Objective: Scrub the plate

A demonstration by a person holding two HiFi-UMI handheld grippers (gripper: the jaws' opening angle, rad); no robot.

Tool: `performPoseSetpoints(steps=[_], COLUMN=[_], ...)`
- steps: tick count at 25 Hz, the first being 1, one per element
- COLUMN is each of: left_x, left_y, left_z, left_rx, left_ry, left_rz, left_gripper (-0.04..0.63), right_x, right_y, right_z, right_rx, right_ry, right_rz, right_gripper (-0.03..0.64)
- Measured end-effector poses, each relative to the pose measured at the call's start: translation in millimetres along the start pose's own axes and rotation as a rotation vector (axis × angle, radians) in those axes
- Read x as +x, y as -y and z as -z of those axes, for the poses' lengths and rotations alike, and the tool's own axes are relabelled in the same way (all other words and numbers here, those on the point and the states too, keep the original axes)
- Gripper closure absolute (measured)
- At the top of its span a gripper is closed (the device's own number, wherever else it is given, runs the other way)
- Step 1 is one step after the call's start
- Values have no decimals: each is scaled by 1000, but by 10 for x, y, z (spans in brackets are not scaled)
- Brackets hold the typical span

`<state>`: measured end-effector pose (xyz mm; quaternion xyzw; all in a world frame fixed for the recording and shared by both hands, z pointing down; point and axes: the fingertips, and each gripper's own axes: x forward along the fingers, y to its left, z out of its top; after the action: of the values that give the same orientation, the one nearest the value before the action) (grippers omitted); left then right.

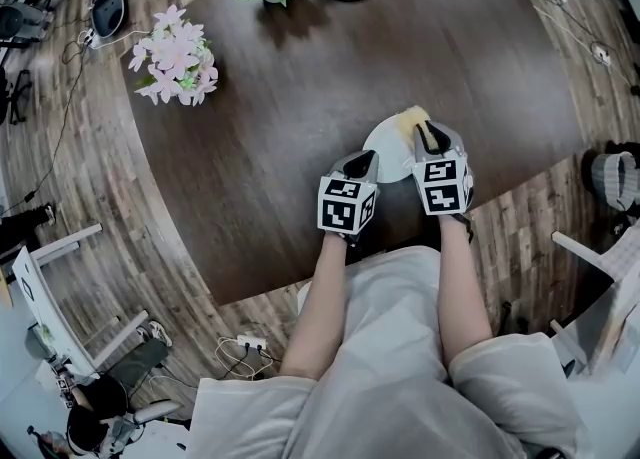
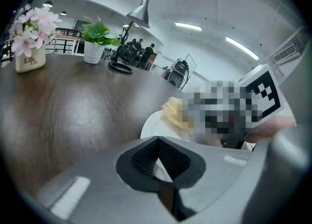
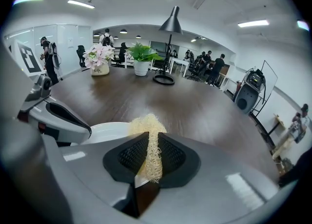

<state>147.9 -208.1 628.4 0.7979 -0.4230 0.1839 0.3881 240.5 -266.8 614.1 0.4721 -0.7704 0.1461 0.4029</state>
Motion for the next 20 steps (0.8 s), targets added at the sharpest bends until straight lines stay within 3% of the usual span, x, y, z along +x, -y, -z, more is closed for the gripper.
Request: performPoseSetpoints(steps=[10,20], left_x=[-57,-126], left_y=[-59,-25], left_z=[-5,99], left_rx=[-47,-19], left_ry=[19,7], left_rz=[-5,4], left_gripper=[595,595], right_x=[-181,-369], right_y=[67,-41], right_z=[179,358], right_rx=[48,105], right_ry=[-11,0], right_rz=[41,65], right_gripper=[534,534])
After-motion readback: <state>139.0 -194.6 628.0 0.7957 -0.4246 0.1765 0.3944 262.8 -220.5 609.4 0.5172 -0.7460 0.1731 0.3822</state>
